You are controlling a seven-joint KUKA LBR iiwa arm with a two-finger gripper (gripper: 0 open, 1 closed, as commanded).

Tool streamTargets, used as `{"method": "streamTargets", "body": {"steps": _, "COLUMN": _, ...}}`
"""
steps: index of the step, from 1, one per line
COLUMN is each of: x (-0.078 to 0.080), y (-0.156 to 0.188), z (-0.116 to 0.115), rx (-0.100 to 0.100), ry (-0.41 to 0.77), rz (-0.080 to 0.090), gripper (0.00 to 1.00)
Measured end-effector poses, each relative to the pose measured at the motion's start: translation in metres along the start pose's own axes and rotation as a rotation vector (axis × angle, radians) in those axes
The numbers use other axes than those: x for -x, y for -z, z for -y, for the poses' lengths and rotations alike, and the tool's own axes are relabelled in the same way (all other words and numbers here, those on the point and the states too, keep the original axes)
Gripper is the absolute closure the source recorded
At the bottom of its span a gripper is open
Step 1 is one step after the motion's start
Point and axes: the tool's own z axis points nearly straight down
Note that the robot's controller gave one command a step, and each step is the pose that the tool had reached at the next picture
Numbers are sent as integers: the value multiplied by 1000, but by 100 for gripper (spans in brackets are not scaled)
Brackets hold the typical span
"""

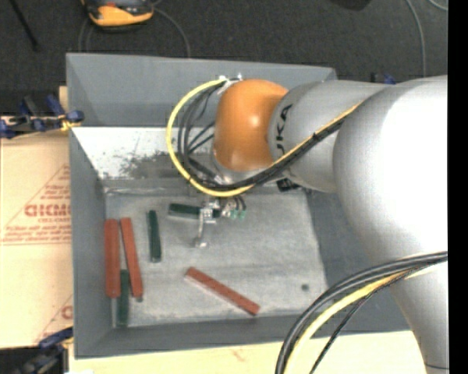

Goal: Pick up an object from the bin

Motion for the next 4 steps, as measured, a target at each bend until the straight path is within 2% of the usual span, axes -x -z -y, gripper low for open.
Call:
{"method": "streamTargets", "body": {"steps": 1, "x": -2, "y": -2, "z": 1, "rx": 2, "ry": -32, "rz": -3, "gripper": 0}}
{"method": "streamTargets", "body": {"steps": 2, "x": 1, "y": 1, "z": 1, "rx": 0, "ry": -1, "rz": -1, "gripper": 100}}
{"method": "streamTargets", "body": {"steps": 3, "x": 1, "y": 1, "z": 1, "rx": 0, "ry": -1, "rz": -1, "gripper": 100}}
{"method": "streamTargets", "body": {"steps": 4, "x": -1, "y": 7, "z": 1, "rx": -1, "ry": -1, "rz": -9, "gripper": 100}}
